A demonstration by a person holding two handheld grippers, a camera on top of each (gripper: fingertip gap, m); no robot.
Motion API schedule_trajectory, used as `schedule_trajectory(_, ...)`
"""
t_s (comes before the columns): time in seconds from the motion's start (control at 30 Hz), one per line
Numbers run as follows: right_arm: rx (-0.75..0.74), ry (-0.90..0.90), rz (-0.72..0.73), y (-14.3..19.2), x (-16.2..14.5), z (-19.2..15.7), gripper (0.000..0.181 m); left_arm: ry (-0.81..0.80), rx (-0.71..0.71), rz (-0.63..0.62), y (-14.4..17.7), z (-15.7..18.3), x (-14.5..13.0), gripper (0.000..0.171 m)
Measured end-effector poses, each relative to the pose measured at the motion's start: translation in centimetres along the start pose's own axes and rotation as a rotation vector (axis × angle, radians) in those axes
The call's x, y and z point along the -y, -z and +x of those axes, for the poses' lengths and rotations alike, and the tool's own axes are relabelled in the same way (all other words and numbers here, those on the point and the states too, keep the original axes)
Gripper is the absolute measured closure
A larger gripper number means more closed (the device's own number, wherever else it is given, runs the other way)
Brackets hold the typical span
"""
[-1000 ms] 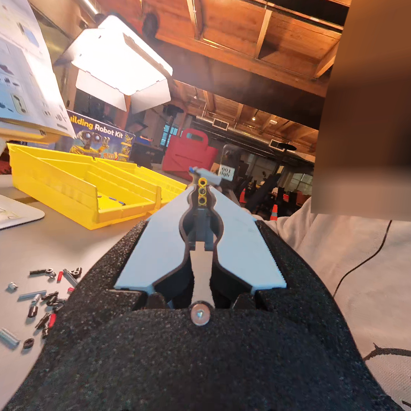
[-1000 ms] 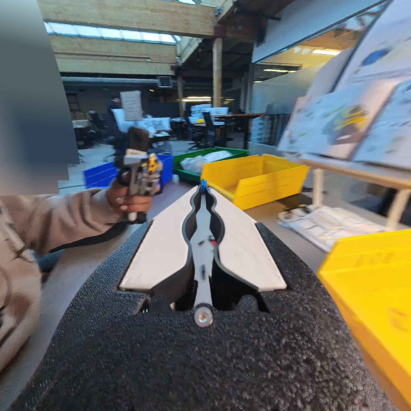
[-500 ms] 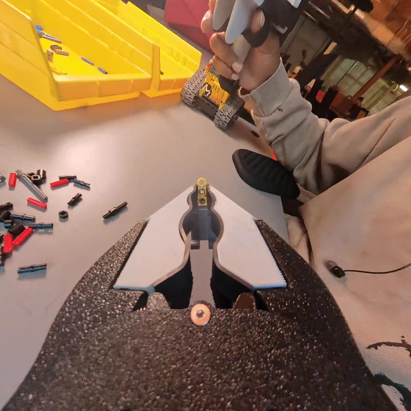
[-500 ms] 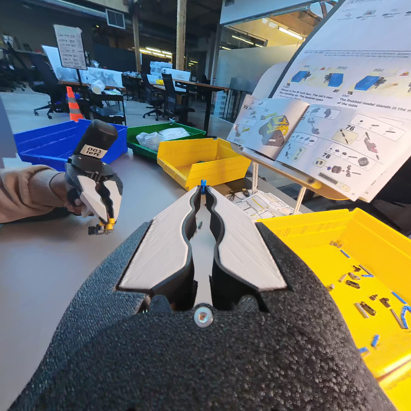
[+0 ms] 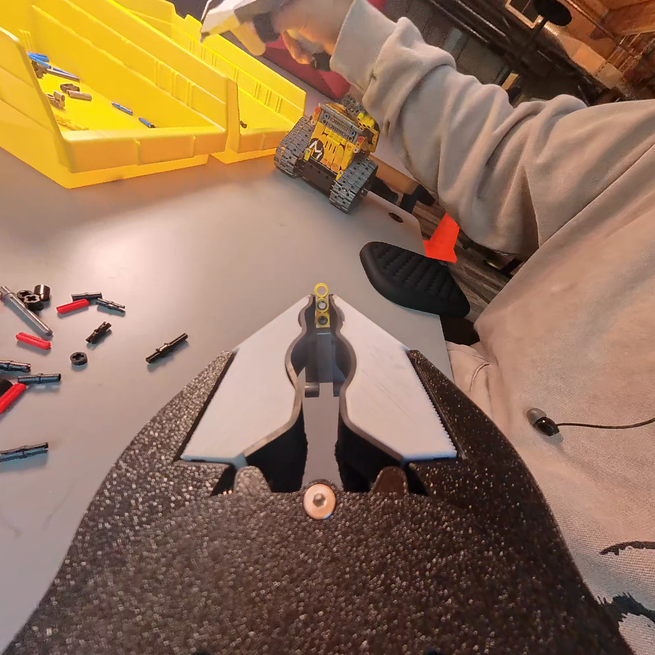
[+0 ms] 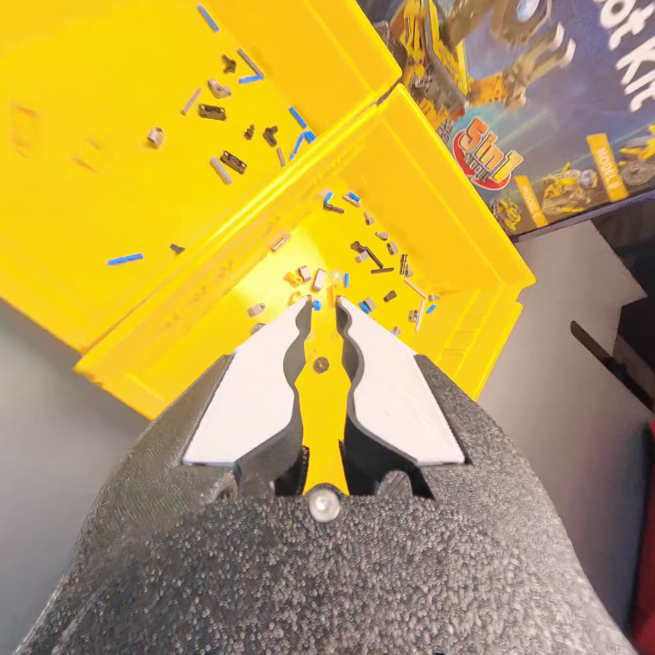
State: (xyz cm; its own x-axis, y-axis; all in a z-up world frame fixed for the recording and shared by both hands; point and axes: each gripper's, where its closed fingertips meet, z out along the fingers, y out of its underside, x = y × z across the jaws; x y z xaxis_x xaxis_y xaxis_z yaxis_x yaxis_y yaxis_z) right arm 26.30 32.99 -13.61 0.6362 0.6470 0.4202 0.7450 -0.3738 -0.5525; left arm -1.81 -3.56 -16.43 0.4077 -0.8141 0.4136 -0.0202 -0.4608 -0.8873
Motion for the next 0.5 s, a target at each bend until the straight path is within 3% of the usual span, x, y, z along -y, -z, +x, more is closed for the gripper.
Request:
schedule_trajectory(0.13,-0.04,-0.025,0.031,-1.0,0.3,1.0,0.148,-0.002,-0.008,0.006,0.0,0.1,0.0,0.165)
schedule_trajectory(0.27,-0.034,0.014,0.263,3.8,5.5,-2.1,0.142,0.001,-0.026,0.022,-0.1,0.2,0.1,0.165)
schedule_trajectory(0.37,0.304,0.091,0.535,10.0,9.7,-12.8,0.147,-0.051,-0.032,0.043,-0.1,0.7,0.5,0.165)
schedule_trajectory(0.5,0.829,0.223,0.74,17.7,8.7,-29.2,0.147,-0.134,-0.045,0.066,-0.1,1.8,1.0,0.165)
